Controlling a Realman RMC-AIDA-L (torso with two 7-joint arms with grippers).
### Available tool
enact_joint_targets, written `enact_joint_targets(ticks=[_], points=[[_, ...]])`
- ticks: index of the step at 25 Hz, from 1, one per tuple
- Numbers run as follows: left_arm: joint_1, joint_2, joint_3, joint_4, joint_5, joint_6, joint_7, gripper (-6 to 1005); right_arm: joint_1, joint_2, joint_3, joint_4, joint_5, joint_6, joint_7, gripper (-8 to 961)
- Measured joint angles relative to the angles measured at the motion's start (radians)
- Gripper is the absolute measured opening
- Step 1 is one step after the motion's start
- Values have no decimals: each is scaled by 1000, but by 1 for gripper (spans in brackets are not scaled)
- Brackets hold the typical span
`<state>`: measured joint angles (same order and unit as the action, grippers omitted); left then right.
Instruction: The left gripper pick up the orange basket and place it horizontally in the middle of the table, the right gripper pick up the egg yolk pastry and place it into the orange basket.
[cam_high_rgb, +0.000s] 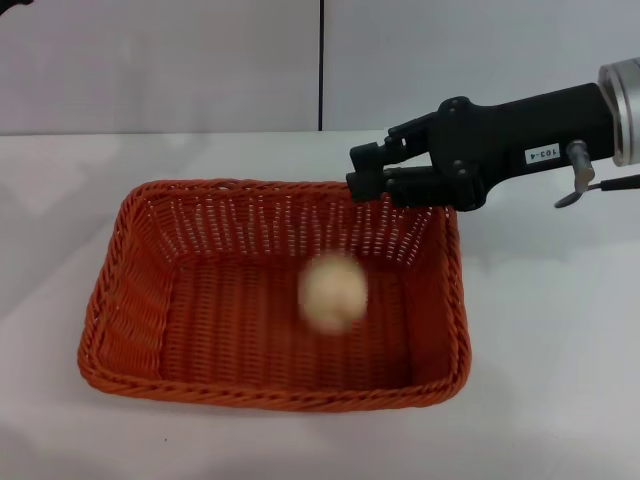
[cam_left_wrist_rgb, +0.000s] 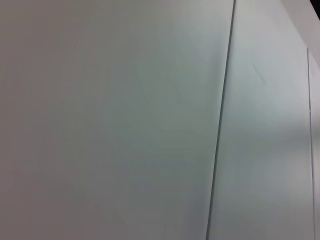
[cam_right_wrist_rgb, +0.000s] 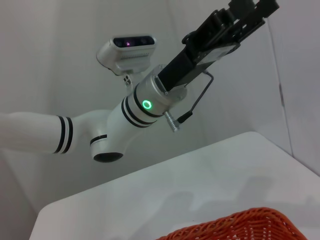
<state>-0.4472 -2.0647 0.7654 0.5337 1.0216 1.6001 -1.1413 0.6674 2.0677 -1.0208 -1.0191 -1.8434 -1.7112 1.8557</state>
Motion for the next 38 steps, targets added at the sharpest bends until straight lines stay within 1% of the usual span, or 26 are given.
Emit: enact_joint_targets(ticks=[5,8,11,13,16,19,20,23,25,29,32,34,38], points=[[3,0,-4,0,0,9,0,757,-13,0,15,-6,2,-1,-5,312],[4,1,-4,0,0,10,0,757,-39,1,51,-23,7,-1,-24,371],[6,2,-6,0,0,10,0,757,-86,5,122,-51,35,0,-64,501],[9,3,-6,0,-4,10,0,757,-128,5,178,-54,83,0,-114,587],[17,4,-7,0,-14,10,1,757,-203,5,274,-36,182,6,-216,586],[22,5,-11,0,-25,9,5,757,-281,5,363,38,325,12,-371,585],[25,5,-15,0,-31,9,7,757,-310,6,394,85,388,12,-460,585],[31,5,-39,0,-36,8,10,757,-363,6,464,241,547,11,-700,585],[34,5,-60,0,-37,5,13,757,-394,6,513,368,672,3,-859,585],[39,4,-120,-23,-40,0,67,757,-420,8,591,570,873,-4,-1073,586],[39,0,-192,-91,-72,3,150,757,-427,8,641,670,959,-9,-1159,586],[39,0,-225,-149,-113,5,214,757,-432,8,668,698,973,-9,-1172,586],[44,-1,-242,-224,-182,11,331,758,-434,8,696,730,977,-9,-1178,585]])
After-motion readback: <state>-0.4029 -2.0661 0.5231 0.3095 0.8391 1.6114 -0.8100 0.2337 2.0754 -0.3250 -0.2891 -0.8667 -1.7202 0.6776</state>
